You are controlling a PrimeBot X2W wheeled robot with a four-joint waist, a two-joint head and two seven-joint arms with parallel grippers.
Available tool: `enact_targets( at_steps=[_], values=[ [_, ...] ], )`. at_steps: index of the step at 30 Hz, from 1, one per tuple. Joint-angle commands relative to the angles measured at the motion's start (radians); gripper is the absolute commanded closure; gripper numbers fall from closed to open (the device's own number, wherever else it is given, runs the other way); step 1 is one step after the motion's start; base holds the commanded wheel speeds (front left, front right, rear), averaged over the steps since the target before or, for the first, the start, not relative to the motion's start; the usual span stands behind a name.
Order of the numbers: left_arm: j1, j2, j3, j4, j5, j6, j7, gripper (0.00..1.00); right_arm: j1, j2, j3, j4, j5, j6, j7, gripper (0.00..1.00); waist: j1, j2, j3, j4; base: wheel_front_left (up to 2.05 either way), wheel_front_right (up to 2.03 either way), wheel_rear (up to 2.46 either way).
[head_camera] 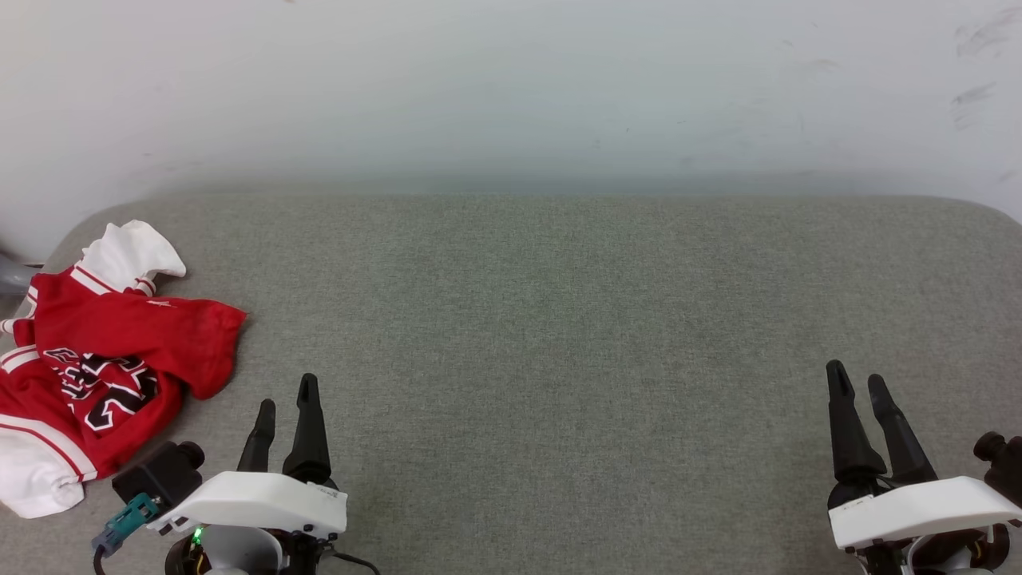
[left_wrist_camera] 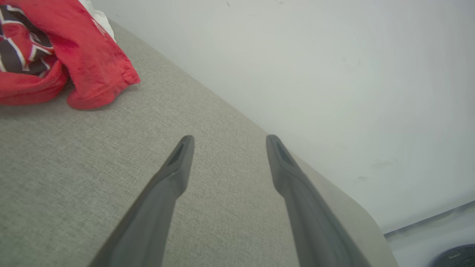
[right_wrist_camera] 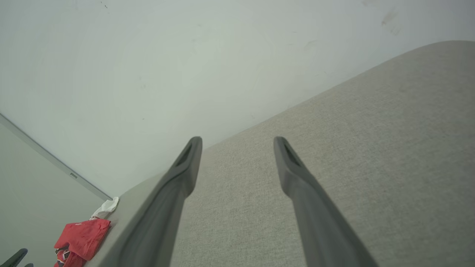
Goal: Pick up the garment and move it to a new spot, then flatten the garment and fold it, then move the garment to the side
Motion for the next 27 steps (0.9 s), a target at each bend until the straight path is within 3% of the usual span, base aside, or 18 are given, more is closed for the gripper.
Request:
enact_targets(
  at_steps=[1,27],
  values=[
    [0.001,0.002,-0.007,-0.016,0.039,0.007,-0.012,0.00,-0.002,0.000,0.003,-0.012,-0.038,0.000,-0.012,0.00,0.0000,0.0000,0.000,0.001,0.00,0.00,0.00],
    [0.021,0.003,-0.047,-0.026,0.331,0.046,-0.080,0.00,0.023,0.001,0.016,-0.039,-0.314,0.000,-0.079,0.00,0.0000,0.0000,0.000,0.007,0.00,0.00,0.00]
  ],
)
